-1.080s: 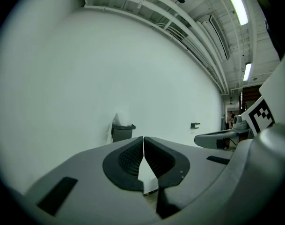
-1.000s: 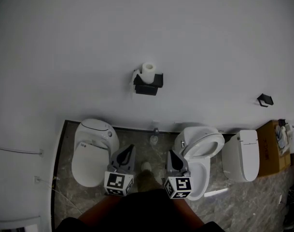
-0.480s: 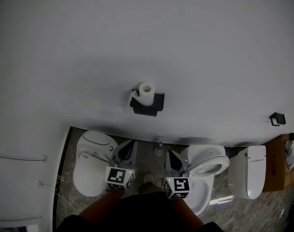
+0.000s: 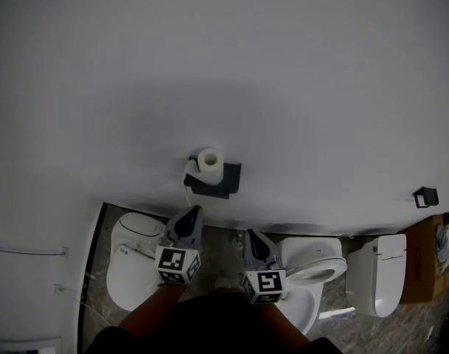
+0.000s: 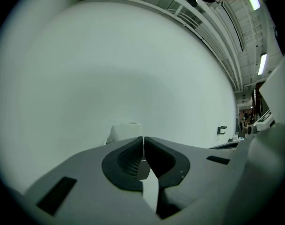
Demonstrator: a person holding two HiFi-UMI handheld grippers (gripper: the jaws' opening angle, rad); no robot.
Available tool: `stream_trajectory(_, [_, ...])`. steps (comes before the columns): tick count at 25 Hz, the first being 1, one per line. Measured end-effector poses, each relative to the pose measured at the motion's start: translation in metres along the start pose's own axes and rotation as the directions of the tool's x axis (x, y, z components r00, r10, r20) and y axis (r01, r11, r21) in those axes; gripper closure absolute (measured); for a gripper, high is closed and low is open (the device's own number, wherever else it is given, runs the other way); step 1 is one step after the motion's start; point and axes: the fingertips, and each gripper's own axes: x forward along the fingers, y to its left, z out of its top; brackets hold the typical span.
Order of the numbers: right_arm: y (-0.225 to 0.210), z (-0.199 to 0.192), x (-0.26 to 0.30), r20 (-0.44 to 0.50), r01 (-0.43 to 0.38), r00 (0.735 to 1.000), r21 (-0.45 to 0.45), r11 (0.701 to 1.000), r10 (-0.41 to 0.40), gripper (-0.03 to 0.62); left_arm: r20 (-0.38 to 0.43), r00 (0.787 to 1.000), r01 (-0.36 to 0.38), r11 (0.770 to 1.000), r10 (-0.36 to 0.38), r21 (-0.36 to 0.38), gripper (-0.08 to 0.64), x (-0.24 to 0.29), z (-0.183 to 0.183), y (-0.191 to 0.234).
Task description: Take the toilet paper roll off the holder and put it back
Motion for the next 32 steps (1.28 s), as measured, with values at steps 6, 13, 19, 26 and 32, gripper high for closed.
stream_trajectory(6, [-0.006, 0.005, 0.027, 0.022, -0.045, 0.999, -0.003, 0.999, 0.045, 0.594, -0.008, 1.0, 0.0, 0.999, 0.0, -0.053, 0.537, 0.037, 0.005, 0.007])
stream_trajectory(13, [-0.015, 0.003, 0.045, -0.005, -0.066, 0.998, -0.029, 0.997, 0.066, 0.594, -0.017, 0.999, -0.051, 0.995, 0.05, -0.083, 0.344, 0.071, 0.006, 0.025])
stream_trajectory(19, [-0.035, 0.001, 0.054, -0.009, -0.029, 1.0, -0.018, 0.999, 0.028, 0.594, -0.056, 0.997, -0.062, 0.993, 0.057, -0.099, 0.238, 0.097, -0.003, 0.031])
stream_trajectory(26, [-0.044, -0.002, 0.058, -0.013, -0.025, 1.0, -0.005, 1.0, 0.025, 0.594, -0.087, 0.995, -0.063, 0.995, 0.056, -0.08, 0.198, 0.124, -0.003, 0.029])
stream_trajectory(32, [-0.059, -0.007, 0.054, -0.028, -0.012, 1.0, 0.001, 1.0, 0.012, 0.594, -0.11, 0.988, -0.118, 0.991, 0.11, -0.063, 0.198, 0.141, -0.003, 0.031])
